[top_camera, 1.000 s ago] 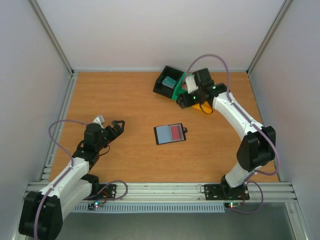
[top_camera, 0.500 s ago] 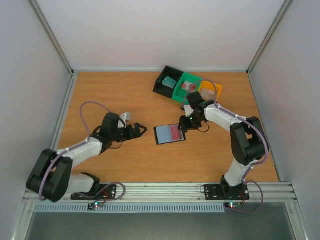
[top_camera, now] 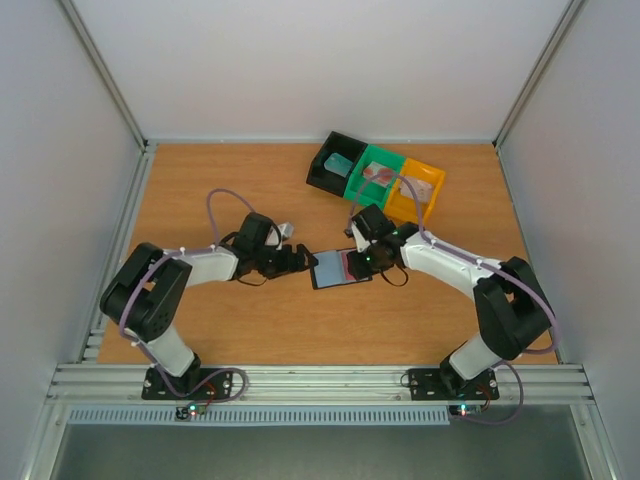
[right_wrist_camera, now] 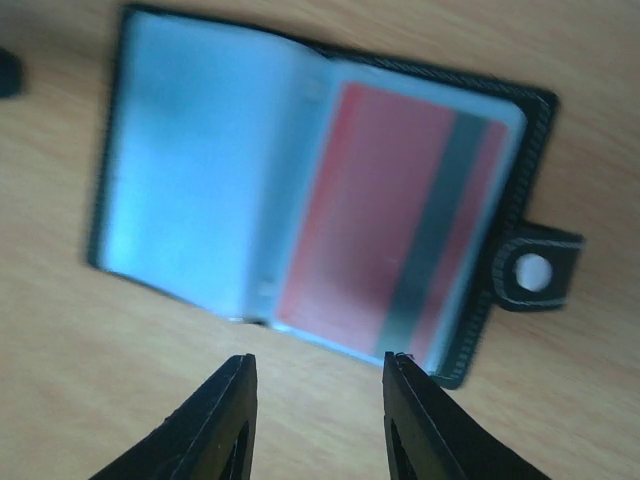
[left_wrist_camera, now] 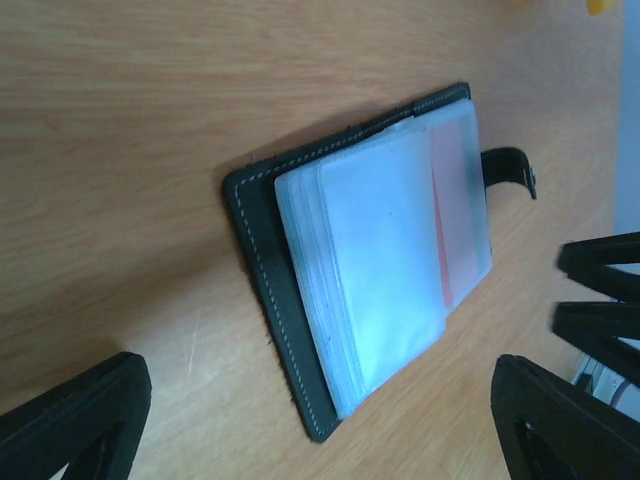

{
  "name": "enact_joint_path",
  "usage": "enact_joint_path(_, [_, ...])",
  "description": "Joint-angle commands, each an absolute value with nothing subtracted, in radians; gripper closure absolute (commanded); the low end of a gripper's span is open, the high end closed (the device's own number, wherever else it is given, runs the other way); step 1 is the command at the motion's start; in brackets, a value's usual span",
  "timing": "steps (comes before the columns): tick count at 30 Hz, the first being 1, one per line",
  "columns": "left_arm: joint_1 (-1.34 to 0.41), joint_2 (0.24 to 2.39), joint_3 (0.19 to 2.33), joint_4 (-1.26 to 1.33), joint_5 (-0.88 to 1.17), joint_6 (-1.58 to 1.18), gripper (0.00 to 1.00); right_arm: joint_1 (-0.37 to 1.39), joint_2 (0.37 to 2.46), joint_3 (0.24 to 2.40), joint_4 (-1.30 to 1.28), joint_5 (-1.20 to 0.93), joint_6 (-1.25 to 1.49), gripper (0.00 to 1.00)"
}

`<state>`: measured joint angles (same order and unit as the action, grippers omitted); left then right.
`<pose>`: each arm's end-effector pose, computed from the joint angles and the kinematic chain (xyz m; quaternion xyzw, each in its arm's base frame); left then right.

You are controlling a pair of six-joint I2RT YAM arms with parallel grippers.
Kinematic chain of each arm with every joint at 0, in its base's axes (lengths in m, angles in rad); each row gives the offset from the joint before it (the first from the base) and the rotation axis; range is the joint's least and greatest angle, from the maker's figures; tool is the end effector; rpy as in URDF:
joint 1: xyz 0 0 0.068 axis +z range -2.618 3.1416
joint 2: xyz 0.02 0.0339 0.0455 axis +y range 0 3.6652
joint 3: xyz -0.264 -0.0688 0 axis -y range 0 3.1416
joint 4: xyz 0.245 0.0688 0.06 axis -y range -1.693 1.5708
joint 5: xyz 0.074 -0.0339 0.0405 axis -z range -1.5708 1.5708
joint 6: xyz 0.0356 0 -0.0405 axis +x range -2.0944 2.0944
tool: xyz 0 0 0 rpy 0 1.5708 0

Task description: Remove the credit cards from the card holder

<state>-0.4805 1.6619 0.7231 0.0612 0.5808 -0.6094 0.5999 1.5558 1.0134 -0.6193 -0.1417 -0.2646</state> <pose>0.2601 -0.1576 0.1344 0.0390 0.9055 -0.3990 0.1387 0.2450 0.1737 0.2022 -0.4222 0.8808 0.1022 0.1882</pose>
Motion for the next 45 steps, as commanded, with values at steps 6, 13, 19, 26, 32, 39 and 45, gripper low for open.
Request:
enact_joint_path(6, [-0.513, 1.745, 0.777, 0.041, 0.506, -0.639, 0.07, 0.526, 1.689, 0.984, -0.474, -0.122, -0.176, 0.62])
enact_joint_path(13, [-0.527, 1.772, 0.765, 0.092, 0.498, -0.672, 0.07, 0.520, 1.737, 0.978, -0.451, -0.179, -0.174, 0.63])
enact_joint_path(19, [-0.562, 1.826, 0.782, 0.202, 0.479, -0.657, 0.07, 0.509, 1.735, 0.977, -0.414, -0.291, -0.175, 0.64])
enact_joint_path(26, [-0.577, 1.832, 0.778, 0.241, 0.465, -0.658, 0.21, 0.450, 1.680, 0.921, -0.256, -0.572, -0.091, 0.71])
enact_joint_path(32, [-0.576, 1.815, 0.767, 0.250, 0.463, -0.657, 0.51, 0.448, 1.667, 0.912, -0.214, -0.641, -0.063, 0.78])
enact_joint_path(39, [-0.577, 1.797, 0.750, 0.271, 0.463, -0.657, 0.93, 0.448, 1.624, 0.918, -0.232, -0.660, -0.084, 0.81])
enact_joint_path(45, [-0.577, 1.780, 0.732, 0.290, 0.452, -0.645, 1.00, 0.440, 1.590, 0.954, -0.408, -0.417, -0.158, 0.77])
